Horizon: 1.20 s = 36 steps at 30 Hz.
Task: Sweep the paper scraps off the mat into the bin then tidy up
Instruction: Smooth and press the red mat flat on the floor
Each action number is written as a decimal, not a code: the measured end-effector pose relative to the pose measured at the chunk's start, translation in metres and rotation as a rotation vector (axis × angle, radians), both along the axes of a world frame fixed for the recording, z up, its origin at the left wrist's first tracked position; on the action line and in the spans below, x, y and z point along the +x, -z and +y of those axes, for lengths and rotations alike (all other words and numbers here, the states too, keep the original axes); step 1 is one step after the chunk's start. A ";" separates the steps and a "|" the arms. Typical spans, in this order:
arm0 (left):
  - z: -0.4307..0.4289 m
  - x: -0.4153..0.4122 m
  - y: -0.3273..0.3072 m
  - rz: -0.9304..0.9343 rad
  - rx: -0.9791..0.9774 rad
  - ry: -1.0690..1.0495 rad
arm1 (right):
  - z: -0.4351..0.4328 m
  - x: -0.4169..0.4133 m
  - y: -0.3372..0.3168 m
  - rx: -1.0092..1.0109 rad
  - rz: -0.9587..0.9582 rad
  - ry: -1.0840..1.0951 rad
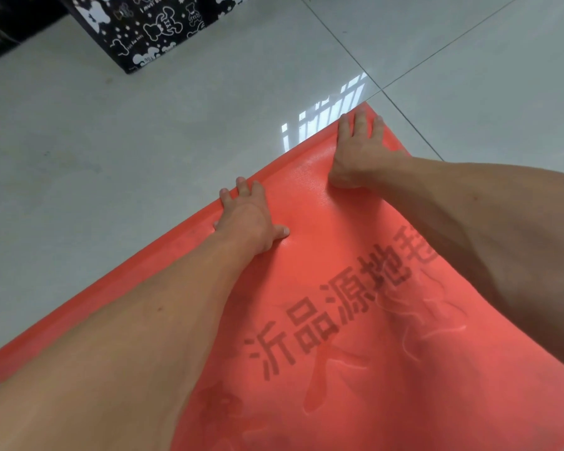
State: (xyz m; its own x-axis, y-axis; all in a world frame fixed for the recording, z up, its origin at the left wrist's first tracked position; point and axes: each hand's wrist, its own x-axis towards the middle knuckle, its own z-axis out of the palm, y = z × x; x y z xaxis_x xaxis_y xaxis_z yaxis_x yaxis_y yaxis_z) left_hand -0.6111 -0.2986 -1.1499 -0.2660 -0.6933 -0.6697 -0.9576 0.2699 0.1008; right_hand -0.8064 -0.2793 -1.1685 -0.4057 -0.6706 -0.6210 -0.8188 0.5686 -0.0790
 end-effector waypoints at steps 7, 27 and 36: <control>-0.001 0.002 0.001 0.016 -0.005 0.001 | 0.000 -0.022 -0.002 -0.041 -0.031 0.007; 0.000 0.003 0.006 0.025 -0.030 0.004 | -0.019 -0.004 -0.007 -0.116 0.057 -0.165; 0.000 0.006 0.010 0.021 -0.059 0.028 | 0.052 -0.024 0.002 -0.186 0.089 -0.255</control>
